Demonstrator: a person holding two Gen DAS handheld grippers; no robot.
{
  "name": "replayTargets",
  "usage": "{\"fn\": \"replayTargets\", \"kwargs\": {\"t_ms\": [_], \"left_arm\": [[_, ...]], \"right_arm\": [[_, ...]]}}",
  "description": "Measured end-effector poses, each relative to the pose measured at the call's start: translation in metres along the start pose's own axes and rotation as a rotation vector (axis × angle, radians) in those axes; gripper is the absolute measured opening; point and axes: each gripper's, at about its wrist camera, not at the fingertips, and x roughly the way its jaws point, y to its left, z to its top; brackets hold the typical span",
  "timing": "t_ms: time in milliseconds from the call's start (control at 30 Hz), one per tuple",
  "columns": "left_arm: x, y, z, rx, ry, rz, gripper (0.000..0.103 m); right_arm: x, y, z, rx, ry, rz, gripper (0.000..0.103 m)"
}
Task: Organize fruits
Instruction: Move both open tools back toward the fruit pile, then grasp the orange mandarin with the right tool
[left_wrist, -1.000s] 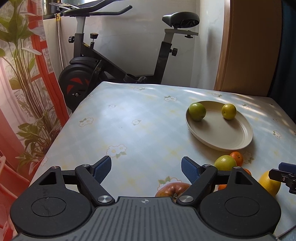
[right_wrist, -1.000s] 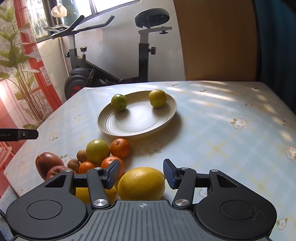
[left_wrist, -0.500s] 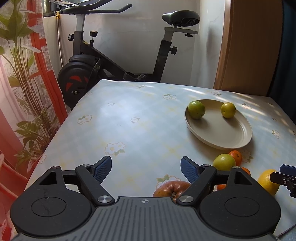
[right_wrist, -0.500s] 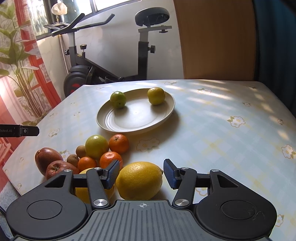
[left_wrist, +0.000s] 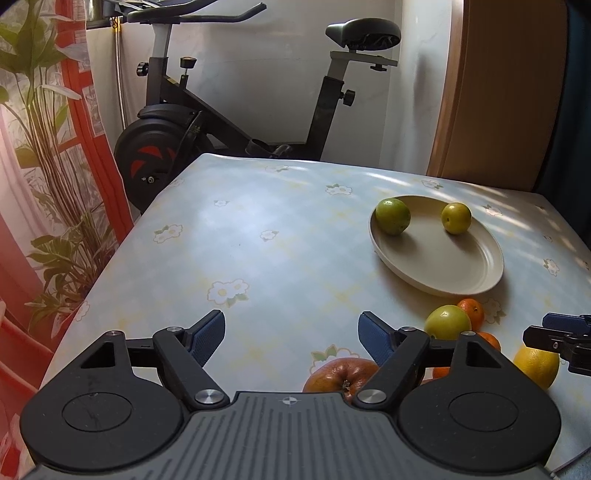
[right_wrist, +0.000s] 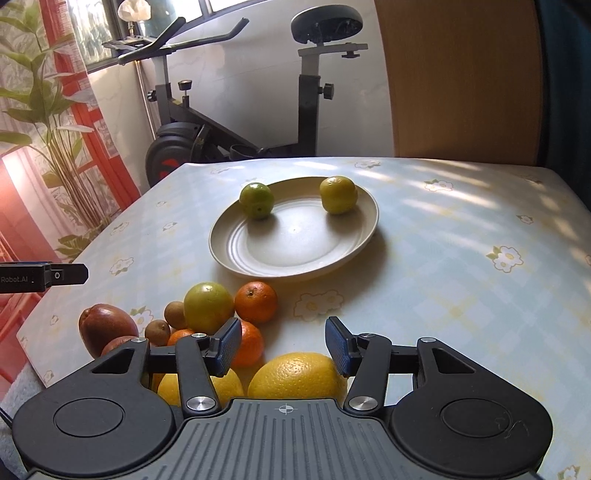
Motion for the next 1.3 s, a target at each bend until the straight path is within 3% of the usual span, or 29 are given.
{"fn": "replayTargets", "kwargs": {"t_ms": [233, 633, 800, 933, 1100, 1300], "left_arm": [[0.001, 0.0, 0.0, -0.006, 0.003, 0.0, 0.081], [0.006, -0.002, -0.001, -0.013, 0.012, -0.002, 0.08], [0.006, -0.001, -0.001, -0.017, 0.014, -0.003, 0.079], [0.007, -0.001, -0.001, -0.017, 0.016, -0.005, 0.078], [0.008, -0.003, -0.001, -0.017, 0.02, -0.006, 0.077], [0.011, -0.006, -0.004, -0.007, 0.034, -0.02, 0.071]], "right_arm": [[0.028, 0.012, 0.013, 0.014, 0.106, 0.09, 0.046], [0.051, 0.016, 0.019, 0.041, 0.199, 0.103, 0.042], [0.057, 0.019, 0.02, 0.016, 0.229, 0.096, 0.034], [0.054, 0.019, 0.019, 0.002, 0.217, 0.095, 0.033], [0.039, 0.013, 0.015, 0.031, 0.138, 0.093, 0.033], [0.027, 0.001, 0.012, 0.069, 0.067, 0.036, 0.033]]}}
